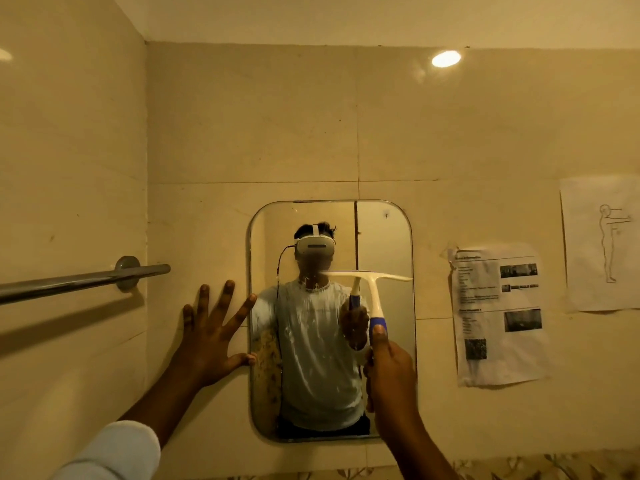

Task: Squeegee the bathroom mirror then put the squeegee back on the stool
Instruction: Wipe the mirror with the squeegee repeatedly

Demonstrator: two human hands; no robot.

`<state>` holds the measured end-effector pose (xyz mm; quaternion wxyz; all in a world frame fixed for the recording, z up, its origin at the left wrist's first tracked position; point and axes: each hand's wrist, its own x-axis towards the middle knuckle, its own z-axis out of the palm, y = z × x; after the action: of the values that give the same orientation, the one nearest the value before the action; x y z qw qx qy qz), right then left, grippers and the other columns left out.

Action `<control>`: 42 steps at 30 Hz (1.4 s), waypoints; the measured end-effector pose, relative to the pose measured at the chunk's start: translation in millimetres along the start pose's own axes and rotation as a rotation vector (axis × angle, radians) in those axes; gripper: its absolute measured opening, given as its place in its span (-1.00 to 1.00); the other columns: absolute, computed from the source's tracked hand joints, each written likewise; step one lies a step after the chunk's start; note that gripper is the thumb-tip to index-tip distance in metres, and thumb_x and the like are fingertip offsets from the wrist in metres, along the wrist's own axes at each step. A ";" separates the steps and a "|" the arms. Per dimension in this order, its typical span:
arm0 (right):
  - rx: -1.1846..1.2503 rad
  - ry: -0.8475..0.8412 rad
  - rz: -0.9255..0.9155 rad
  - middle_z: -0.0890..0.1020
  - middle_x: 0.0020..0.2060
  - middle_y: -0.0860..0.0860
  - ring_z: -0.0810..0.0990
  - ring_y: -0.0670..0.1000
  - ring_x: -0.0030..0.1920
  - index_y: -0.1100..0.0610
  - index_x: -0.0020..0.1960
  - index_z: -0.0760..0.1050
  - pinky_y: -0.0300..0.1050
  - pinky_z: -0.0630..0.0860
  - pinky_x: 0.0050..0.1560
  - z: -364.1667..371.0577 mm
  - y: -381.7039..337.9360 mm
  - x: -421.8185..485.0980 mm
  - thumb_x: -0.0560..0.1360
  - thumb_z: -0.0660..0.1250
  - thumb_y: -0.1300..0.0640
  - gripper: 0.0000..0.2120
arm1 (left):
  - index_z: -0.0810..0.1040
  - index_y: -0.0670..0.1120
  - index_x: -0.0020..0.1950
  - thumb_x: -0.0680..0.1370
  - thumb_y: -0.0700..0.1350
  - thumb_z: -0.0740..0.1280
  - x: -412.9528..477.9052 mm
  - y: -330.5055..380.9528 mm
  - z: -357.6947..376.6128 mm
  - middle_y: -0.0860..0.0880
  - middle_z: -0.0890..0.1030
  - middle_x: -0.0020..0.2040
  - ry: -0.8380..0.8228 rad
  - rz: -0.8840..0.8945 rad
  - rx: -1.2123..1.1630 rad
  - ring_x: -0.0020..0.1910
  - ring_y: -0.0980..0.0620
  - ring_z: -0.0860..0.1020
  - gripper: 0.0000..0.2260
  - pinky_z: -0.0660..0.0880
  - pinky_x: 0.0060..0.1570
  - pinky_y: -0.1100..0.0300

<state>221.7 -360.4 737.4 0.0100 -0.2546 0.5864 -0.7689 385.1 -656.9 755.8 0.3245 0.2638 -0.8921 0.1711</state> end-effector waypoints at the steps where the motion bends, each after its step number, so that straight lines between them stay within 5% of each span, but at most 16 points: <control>1: 0.013 0.007 -0.013 0.57 -0.30 0.08 0.50 0.01 -0.36 0.16 0.02 0.54 -0.15 0.43 -0.41 3.4 -5.9 -0.4 0.60 0.14 -0.25 -0.52 | -0.22 0.26 0.70 0.35 0.60 0.33 0.4 -0.1 0.5 -0.04 -0.38 0.71 0.004 0.001 -0.002 0.62 -0.32 -0.45 0.13 -0.19 0.51 -0.52; 6: 0.043 -0.015 -0.186 0.67 -0.19 0.17 0.64 0.13 -0.24 0.09 0.00 0.57 0.05 0.62 -0.14 38.2 -68.8 21.2 0.64 0.12 -0.21 -0.58 | -0.23 0.27 0.70 0.37 0.59 0.34 -1.1 1.3 -1.7 -0.03 -0.40 0.70 0.012 0.002 -0.014 0.62 -0.30 -0.47 0.11 -0.22 0.52 -0.50; 11: 0.060 -0.073 -0.210 0.68 -0.12 0.06 0.66 0.07 -0.08 0.10 0.13 0.56 0.02 0.61 0.04 66.4 -95.3 38.6 0.66 0.12 -0.19 -0.60 | -0.28 0.27 0.69 0.37 0.59 0.32 -0.8 3.1 -4.6 -0.03 -0.43 0.69 -0.021 -0.012 0.011 0.61 -0.31 -0.49 0.12 -0.24 0.51 -0.49; 17: -0.152 0.000 -0.220 0.69 -0.22 0.02 0.69 0.01 -0.22 -0.03 -0.01 0.57 0.09 0.68 -0.12 57.4 -40.6 40.6 0.54 0.06 -0.46 -0.44 | -0.29 0.28 0.68 0.38 0.57 0.34 -2.0 3.9 -7.1 -0.02 -0.45 0.68 -0.025 -0.007 0.000 0.60 -0.31 -0.51 0.11 -0.24 0.51 -0.51; 21: -0.146 -0.077 -0.179 0.65 -0.30 0.18 0.60 0.09 -0.35 0.07 -0.07 0.59 -0.04 0.54 -0.31 44.8 1.2 6.4 0.59 0.12 -0.28 -0.52 | -0.34 0.29 0.66 0.41 0.55 0.33 -1.4 3.8 -7.9 -0.01 -0.51 0.65 -0.042 -0.011 0.002 0.57 -0.31 -0.55 0.09 -0.26 0.53 -0.51; 25: -0.125 -0.125 -0.107 0.61 -0.33 0.20 0.55 0.05 -0.37 0.15 -0.11 0.57 -0.08 0.51 -0.32 36.8 26.1 -24.2 0.43 0.12 -0.37 -0.40 | -0.39 0.31 0.64 0.43 0.55 0.32 -0.8 5.7 -9.4 -0.01 -0.56 0.62 -0.059 -0.024 0.015 0.55 -0.30 -0.59 0.09 -0.28 0.53 -0.50; 29: -0.049 -0.127 -0.147 0.59 -0.36 0.18 0.51 -0.02 -0.43 0.20 -0.09 0.57 -0.20 0.46 -0.45 43.7 -3.5 -14.0 0.56 0.15 -0.24 -0.49 | -0.39 0.30 0.65 0.43 0.56 0.30 -1.5 5.3 -8.9 -0.02 -0.55 0.63 -0.050 -0.017 0.021 0.55 -0.31 -0.58 0.08 -0.29 0.53 -0.50; 36: -0.015 -0.067 -0.207 0.66 -0.18 0.21 0.63 0.19 -0.22 0.10 -0.01 0.56 0.10 0.61 -0.15 58.2 -59.0 33.9 0.63 0.15 -0.21 -0.59 | -0.38 0.31 0.64 0.42 0.57 0.29 -1.1 6.5 -8.7 -0.02 -0.54 0.63 -0.046 -0.028 0.031 0.56 -0.32 -0.56 0.08 -0.31 0.52 -0.49; 42: -0.072 -0.050 -0.191 0.57 -0.37 0.12 0.49 0.06 -0.41 0.18 -0.11 0.55 -0.12 0.43 -0.40 30.7 -7.9 2.4 0.54 0.12 -0.27 -0.48 | -0.37 0.30 0.65 0.43 0.57 0.29 0.7 3.5 -4.9 -0.03 -0.53 0.64 -0.035 -0.025 0.027 0.56 -0.33 -0.55 0.07 -0.28 0.52 -0.51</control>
<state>234.2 -386.2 751.1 -0.0577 -0.3288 0.5862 -0.7382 385.0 -652.1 759.3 0.3072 0.2824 -0.8919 0.1742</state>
